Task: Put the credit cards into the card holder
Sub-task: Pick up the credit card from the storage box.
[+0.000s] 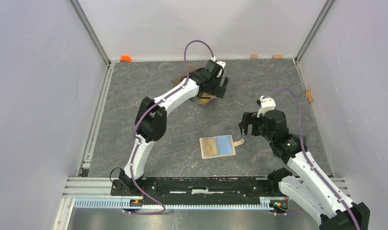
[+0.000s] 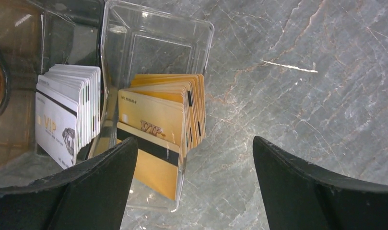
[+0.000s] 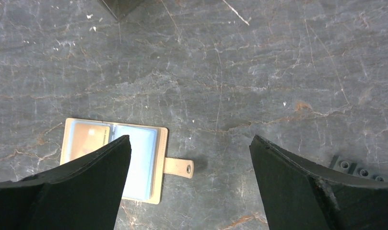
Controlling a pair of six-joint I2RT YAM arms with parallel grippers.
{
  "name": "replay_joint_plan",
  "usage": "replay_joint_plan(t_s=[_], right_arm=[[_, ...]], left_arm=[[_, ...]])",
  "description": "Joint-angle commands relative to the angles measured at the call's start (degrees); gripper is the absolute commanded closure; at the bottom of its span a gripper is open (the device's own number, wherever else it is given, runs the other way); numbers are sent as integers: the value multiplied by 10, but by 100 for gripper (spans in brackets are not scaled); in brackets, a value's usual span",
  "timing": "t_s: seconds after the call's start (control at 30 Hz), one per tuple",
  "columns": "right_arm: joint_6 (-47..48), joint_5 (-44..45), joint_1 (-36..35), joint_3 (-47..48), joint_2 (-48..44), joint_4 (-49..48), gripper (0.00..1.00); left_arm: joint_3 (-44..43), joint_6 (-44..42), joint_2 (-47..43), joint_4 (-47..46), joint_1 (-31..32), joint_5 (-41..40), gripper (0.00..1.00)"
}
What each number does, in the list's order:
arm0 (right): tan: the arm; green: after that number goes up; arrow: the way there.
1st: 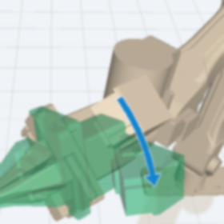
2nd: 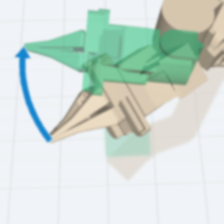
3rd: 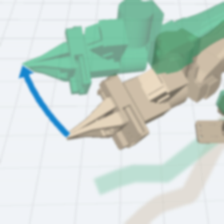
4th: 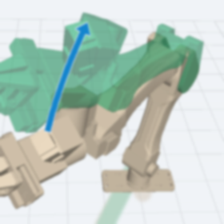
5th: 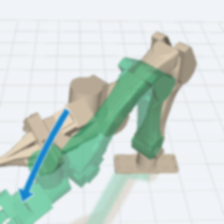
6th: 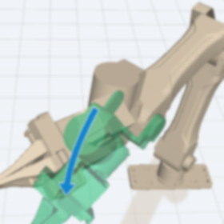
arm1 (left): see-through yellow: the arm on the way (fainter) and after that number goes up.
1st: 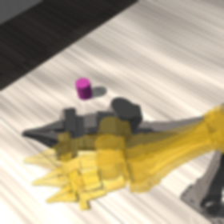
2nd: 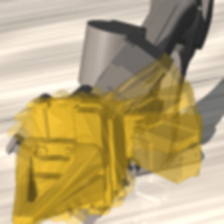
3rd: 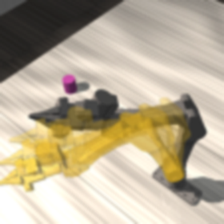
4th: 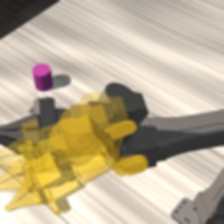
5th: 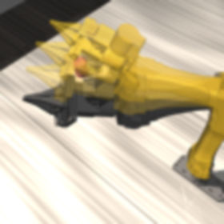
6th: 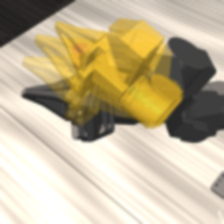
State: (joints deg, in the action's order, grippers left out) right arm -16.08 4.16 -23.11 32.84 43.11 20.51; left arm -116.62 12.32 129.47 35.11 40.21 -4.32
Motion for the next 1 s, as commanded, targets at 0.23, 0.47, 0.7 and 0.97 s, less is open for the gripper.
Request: replay_joint_plan(t_s=[0.23, 0.47, 0.7, 0.97], right_arm=[[-7, -26, 4, -34, 0, -26, 2], [-9, -33, 4, -40, -4, -29, 3], [-11, -36, 4, -44, -4, -31, 4], [-13, -38, 5, -50, -1, -35, 4]], left_arm=[[-48, -48, 49, 0, 10, -19, 9], [-51, -51, 66, 5, 15, 5, 20], [-48, -36, 53, 5, 21, 32, 27], [-45, -34, 32, 4, 34, 37, 27]])
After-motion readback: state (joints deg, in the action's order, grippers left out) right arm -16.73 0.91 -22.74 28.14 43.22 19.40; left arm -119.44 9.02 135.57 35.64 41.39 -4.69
